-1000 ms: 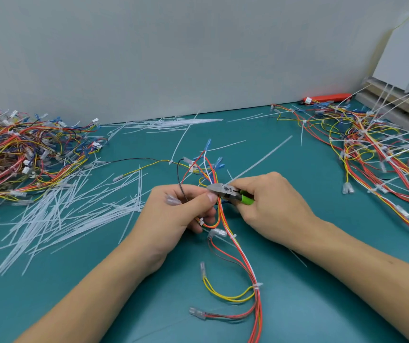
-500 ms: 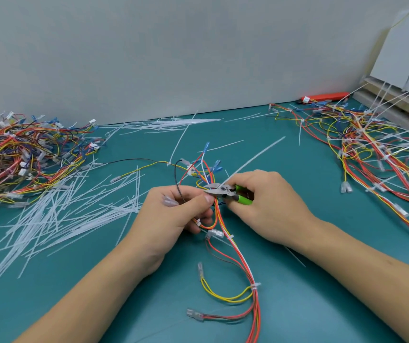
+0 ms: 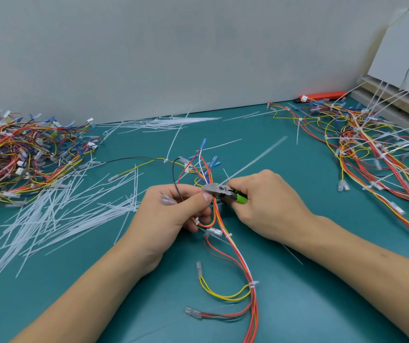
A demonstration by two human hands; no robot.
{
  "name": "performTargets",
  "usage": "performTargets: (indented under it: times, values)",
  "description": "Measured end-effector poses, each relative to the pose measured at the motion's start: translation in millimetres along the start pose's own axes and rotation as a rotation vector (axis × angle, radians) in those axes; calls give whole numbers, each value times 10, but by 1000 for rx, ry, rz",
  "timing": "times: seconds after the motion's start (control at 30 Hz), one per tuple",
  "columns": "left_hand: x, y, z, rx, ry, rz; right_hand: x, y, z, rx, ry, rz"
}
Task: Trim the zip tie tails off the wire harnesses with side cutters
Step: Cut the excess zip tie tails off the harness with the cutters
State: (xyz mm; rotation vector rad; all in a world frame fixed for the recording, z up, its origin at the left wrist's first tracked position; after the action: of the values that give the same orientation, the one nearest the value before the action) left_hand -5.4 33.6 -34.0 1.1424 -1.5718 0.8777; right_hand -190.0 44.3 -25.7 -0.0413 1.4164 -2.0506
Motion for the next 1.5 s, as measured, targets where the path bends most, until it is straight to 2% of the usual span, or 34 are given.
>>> performTargets:
  times: [0.23, 0.57, 0.93, 1.17, 1.3, 1.5]
  values:
    - [2, -7, -9, 12, -25, -15, 17, -14, -16, 112, 26, 88]
    - [1, -4, 6, 2, -30, -12, 45, 3, 0, 54, 56, 196]
    - [-19, -16, 23, -8, -17, 6, 30, -22, 14, 57, 24, 96]
    - [-16, -27, 25, 11, -18, -36, 102, -190, -25, 342, 178, 346]
    - [-16, -30, 23, 6, -20, -42, 263, -218, 15, 289, 287, 452]
    - [-32, -20, 41, 12, 12, -15, 315, -299, 14, 227, 358, 803]
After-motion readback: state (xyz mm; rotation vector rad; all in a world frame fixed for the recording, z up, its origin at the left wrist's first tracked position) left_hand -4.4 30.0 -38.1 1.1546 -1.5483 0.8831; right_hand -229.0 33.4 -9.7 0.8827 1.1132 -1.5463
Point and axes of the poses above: each hand's wrist, its own z-axis towards the middle knuckle, its own y-axis out of the palm, x = y × z, the point moved 4 cm from there along z, towards the middle knuckle, and after that the axes turned 15 degrees about -y, right-handed, at the moved point
